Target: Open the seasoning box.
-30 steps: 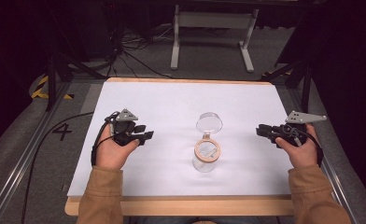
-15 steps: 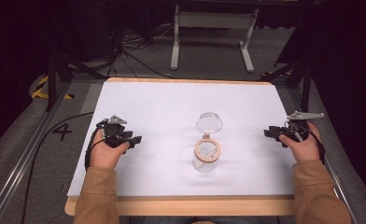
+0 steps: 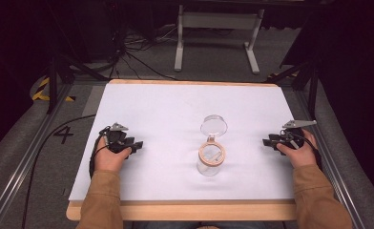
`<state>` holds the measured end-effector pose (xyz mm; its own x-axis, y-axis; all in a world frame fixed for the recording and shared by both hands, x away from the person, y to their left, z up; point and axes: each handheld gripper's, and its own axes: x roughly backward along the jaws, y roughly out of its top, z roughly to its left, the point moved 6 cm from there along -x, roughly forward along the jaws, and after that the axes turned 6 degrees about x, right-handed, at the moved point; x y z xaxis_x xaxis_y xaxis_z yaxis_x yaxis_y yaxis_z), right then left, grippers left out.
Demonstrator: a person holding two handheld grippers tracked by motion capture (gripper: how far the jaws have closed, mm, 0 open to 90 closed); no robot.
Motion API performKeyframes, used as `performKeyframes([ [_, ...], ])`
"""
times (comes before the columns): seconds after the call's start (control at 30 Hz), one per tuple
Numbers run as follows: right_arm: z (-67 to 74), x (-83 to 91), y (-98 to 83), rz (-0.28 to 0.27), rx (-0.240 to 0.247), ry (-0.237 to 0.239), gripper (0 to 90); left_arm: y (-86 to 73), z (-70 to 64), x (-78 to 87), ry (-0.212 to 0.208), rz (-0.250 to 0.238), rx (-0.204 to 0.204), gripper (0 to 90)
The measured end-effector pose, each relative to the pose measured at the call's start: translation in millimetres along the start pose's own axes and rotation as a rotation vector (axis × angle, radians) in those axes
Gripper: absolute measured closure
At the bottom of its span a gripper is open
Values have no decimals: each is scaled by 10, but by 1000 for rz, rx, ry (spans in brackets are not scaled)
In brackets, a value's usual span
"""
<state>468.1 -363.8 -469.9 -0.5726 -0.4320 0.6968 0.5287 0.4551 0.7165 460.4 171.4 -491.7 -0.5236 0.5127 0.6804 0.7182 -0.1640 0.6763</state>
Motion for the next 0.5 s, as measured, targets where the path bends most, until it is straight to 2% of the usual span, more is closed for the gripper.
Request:
performKeyframes([
  [0.1, 33, -55, -8, 7, 45, -12, 550, 5, -20, -13, 4, 0, -45, 495],
  [0.17, 53, -81, -14, 19, 68, -21, 549, 14, -54, -19, -5, -2, -58, 484],
  [0.23, 66, -93, -14, 21, 80, -23, 545, 37, -100, -31, -12, -27, -69, 478],
  [0.4, 85, -75, 13, -8, 58, -8, 533, 99, -185, -6, -34, -25, -81, 452],
  [0.43, 87, -71, 16, -13, 54, -4, 532, 125, -209, -11, -39, -36, -75, 447],
  [0.5, 103, -61, 18, -23, 38, 10, 524, 138, -225, -2, -40, -27, -73, 431],
])
